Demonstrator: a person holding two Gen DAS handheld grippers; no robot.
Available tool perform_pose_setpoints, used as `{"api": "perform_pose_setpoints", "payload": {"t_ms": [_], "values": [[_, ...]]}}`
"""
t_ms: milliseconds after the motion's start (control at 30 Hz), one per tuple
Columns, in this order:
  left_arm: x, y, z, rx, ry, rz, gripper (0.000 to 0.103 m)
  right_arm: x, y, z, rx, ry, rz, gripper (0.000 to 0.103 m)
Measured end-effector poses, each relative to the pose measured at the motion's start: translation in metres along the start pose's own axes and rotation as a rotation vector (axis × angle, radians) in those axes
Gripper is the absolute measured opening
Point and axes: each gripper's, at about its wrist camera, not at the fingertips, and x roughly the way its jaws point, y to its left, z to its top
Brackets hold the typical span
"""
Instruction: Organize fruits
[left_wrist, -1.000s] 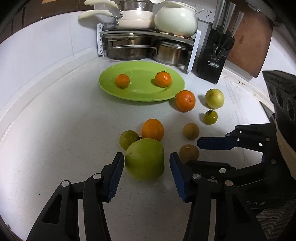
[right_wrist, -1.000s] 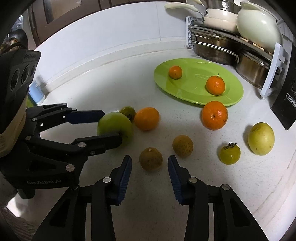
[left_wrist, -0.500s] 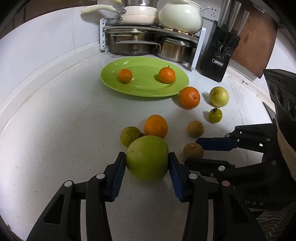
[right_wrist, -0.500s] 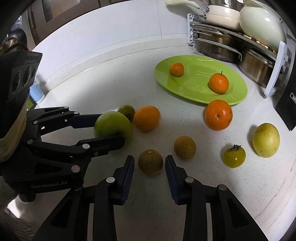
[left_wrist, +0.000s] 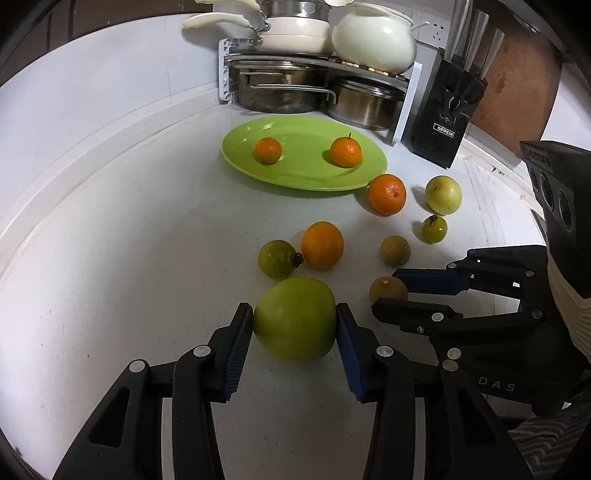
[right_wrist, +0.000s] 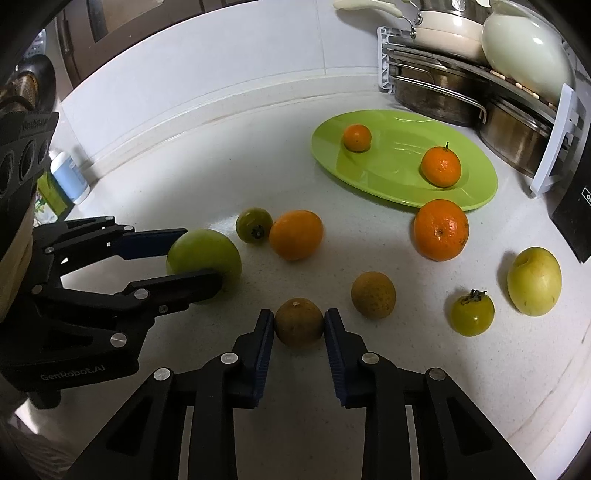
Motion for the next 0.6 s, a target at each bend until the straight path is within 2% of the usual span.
{"api": "perform_pose_setpoints", "payload": {"t_ms": [600], "values": [[-0.032, -0.012, 0.004, -0.033, -0.08, 0.015, 0.044, -0.041, 0.003, 0.003, -0.007, -0.092, -0.018, 0.029]]}}
